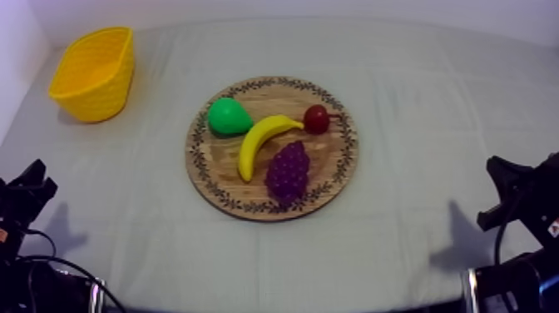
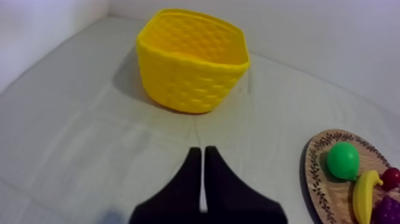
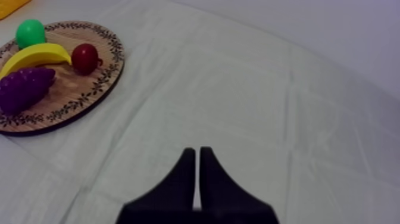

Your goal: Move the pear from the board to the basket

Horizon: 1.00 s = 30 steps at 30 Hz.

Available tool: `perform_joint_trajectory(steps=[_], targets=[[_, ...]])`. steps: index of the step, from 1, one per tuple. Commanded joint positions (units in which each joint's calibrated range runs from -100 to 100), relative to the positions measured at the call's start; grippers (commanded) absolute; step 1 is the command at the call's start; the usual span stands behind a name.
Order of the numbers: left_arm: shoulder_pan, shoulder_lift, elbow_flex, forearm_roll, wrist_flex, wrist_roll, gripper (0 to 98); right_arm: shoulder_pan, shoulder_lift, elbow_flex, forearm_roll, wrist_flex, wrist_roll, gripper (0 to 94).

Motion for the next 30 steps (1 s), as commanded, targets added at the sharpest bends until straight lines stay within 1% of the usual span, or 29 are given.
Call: perform_joint_trajectory(steps=[1, 15, 17, 20, 27, 30], targets=[[-0.01, -0.01, 0.04, -0.02, -0.01, -0.03, 0.0, 0.0, -0.04, -0.05, -0.01, 0.04, -0.02, 0.4], [0.01, -0.01, 0.04, -0.02, -0.01, 0.0, 0.0, 0.0, -0.04, -0.05, -0.01, 0.04, -0.03, 0.4], [0.49, -0.01, 0.04, -0.02, -0.01, -0.37, 0.0, 0.0, -0.04, -0.05, -0.01, 0.04, -0.04, 0.4], [2.26, -0.01, 0.04, -0.02, -0.01, -1.19, 0.0, 0.0, -0.04, -0.05, -0.01, 0.04, -0.04, 0.4], [8.63, -0.15, -0.16, 0.03, -0.01, -5.23, 0.0, 0.0, -0.04, -0.05, -0.01, 0.04, -0.05, 0.4], [11.55, -0.17, -0.41, 0.11, 0.11, -5.45, 0.0, 0.0, -0.04, -0.05, -0.01, 0.04, -0.04, 0.4]])
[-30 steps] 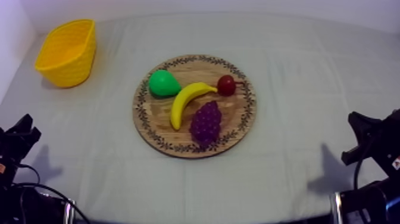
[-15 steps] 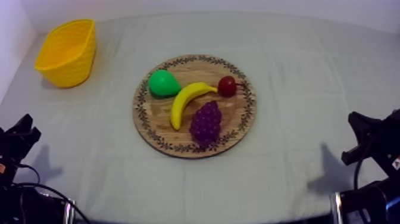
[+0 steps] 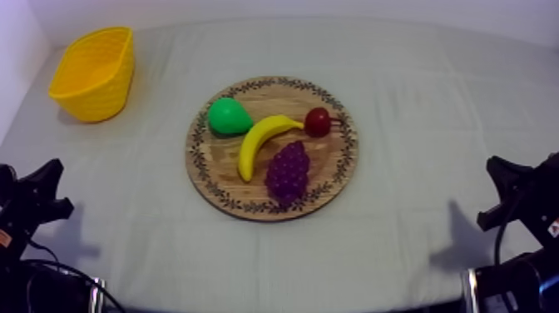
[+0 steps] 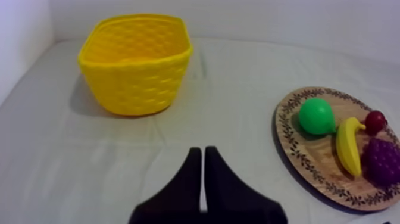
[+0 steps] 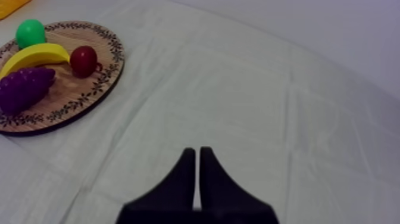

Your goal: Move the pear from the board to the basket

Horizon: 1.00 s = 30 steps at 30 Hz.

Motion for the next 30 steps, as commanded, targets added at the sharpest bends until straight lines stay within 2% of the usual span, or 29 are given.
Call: perform_joint_trajectory(steps=[1, 7, 16, 21, 24, 30], targets=[[3.05, 0.17, -0.28, 0.09, 0.44, 0.25, 0.0, 0.0, -0.04, -0.05, -0.01, 0.04, -0.02, 0.4], [5.41, 5.09, -1.13, 1.7, 1.96, -0.32, 0.0, 0.0, -0.04, -0.05, -0.01, 0.04, 0.02, 0.4], [6.74, 19.33, -5.03, 4.64, 2.79, -3.15, 0.0, 0.0, -0.04, -0.05, -0.01, 0.04, 0.02, 0.4], [7.39, 29.65, -12.68, 5.22, 8.26, -4.26, 0.0, 0.0, -0.04, -0.05, -0.01, 0.04, 0.02, 0.4], [7.27, 35.91, -18.32, 6.32, 11.58, -4.8, 0.0, 0.0, -0.04, -0.05, -0.01, 0.04, 0.02, 0.4], [6.4, 47.96, -30.0, 8.21, 17.45, -3.47, 0.0, 0.0, -0.04, -0.05, -0.01, 0.04, 0.02, 0.4]])
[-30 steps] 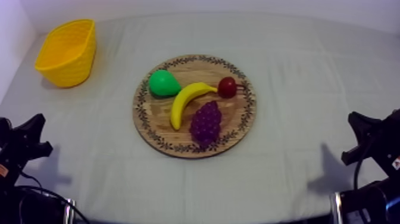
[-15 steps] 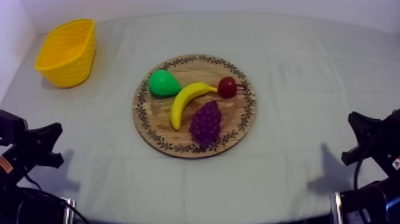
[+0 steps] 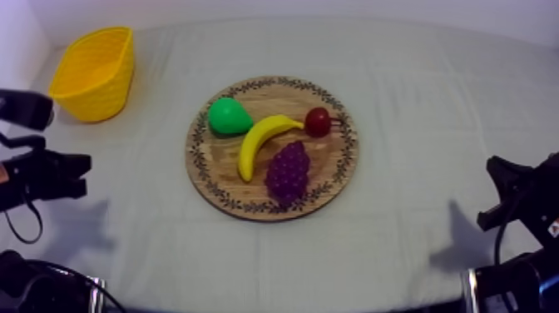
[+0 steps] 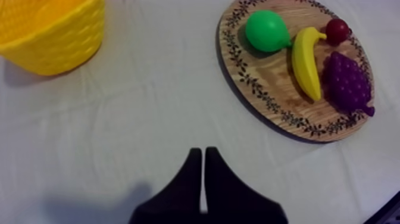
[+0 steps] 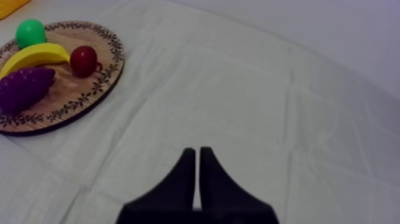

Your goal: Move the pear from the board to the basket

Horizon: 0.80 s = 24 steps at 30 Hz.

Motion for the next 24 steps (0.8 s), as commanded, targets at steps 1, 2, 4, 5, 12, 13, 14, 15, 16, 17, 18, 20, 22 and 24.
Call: perform_joint_trajectory(steps=[1, 2, 4, 5, 12, 13, 14, 15, 16, 17, 18, 20, 22, 24], targets=[[-0.09, 7.87, -6.98, 0.29, 2.1, 0.94, 0.0, 0.0, -0.04, -0.05, -0.01, 0.04, -0.03, 0.4], [-0.13, 9.78, -8.89, 0.36, 2.98, 1.47, 0.0, 0.0, -0.04, -0.05, -0.01, 0.04, -0.03, 0.4], [-0.17, 13.49, -12.64, 0.4, 4.41, 2.42, 0.0, 0.0, -0.04, -0.05, -0.01, 0.04, -0.03, 0.4], [-0.14, 15.39, -14.56, 0.38, 5.11, 2.88, 0.0, 0.0, -0.04, -0.05, -0.01, 0.04, -0.03, 0.4], [1.26, 29.5, -30.03, -2.03, 14.69, 7.09, 0.0, 0.0, -0.04, -0.05, -0.01, 0.04, -0.03, 0.4], [1.77, 31.67, -32.52, -2.73, 16.35, 7.89, 0.0, 0.0, -0.04, -0.05, -0.01, 0.04, -0.03, 0.4], [2.29, 33.85, -35.07, -3.44, 17.96, 8.64, 0.0, 0.0, -0.04, -0.05, -0.01, 0.04, -0.03, 0.4], [2.75, 36.06, -37.63, -4.08, 19.47, 9.31, 0.0, 0.0, -0.04, -0.05, -0.01, 0.04, -0.03, 0.4], [3.19, 38.25, -40.12, -4.59, 20.87, 9.91, 0.0, 0.0, -0.04, -0.05, -0.01, 0.04, -0.03, 0.4], [3.62, 40.4, -42.56, -4.95, 22.04, 10.43, 0.0, 0.0, -0.04, -0.05, -0.01, 0.04, -0.03, 0.4], [4.1, 42.53, -44.88, -5.21, 23.03, 10.89, 0.0, 0.0, -0.04, -0.05, -0.01, 0.04, -0.03, 0.4], [4.94, 46.73, -49.17, -5.41, 24.49, 11.62, 0.0, 0.0, -0.04, -0.05, -0.01, 0.04, -0.03, 0.4], [5.59, 50.86, -53.06, -5.21, 25.49, 12.1, 0.0, 0.0, -0.04, -0.05, -0.01, 0.04, -0.03, 0.4], [6.11, 54.78, -56.63, -4.82, 26.18, 12.37, 0.0, 0.0, -0.04, -0.05, -0.01, 0.04, -0.03, 0.4]])
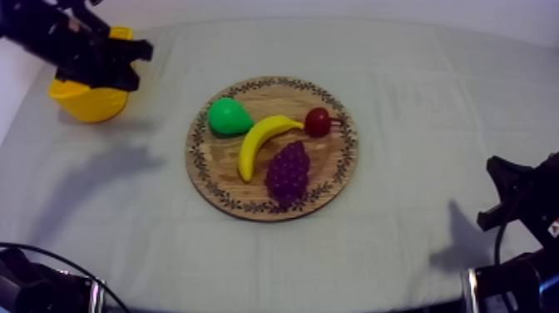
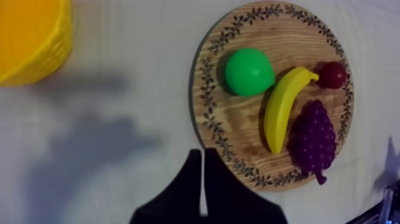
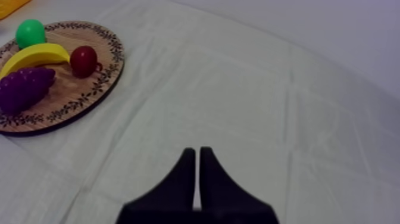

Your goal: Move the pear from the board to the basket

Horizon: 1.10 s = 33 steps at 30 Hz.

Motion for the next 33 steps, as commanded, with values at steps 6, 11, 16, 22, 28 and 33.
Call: perform_joint_trajectory(steps=[6, 11, 16, 22, 28, 33], targets=[[1.07, 15.15, -14.28, 1.88, 1.13, -1.63, 0.0, 0.0, -0.04, -0.05, -0.01, 0.04, -0.01, 0.4], [1.7, 19.08, -17.95, 3.31, 2.99, -9.74, 0.0, 0.0, -0.04, -0.05, -0.01, 0.04, -0.01, 0.4], [2.71, 20.17, -19.91, 3.7, 5.16, -20.02, 0.0, 0.0, -0.04, -0.05, -0.01, 0.04, -0.01, 0.4], [3.44, 20.03, -20.4, 4.42, 6.47, -32.14, 0.0, 0.0, -0.04, -0.05, -0.01, 0.04, -0.01, 0.4], [3.71, 20.1, -20.46, 5.84, 9.59, -41.29, 0.0, 0.0, -0.04, -0.05, -0.01, 0.04, -0.01, 0.4], [3.85, 20.39, -20.91, 7.02, 10.43, -45.99, 0.0, 0.0, -0.04, -0.05, -0.01, 0.04, -0.01, 0.4]])
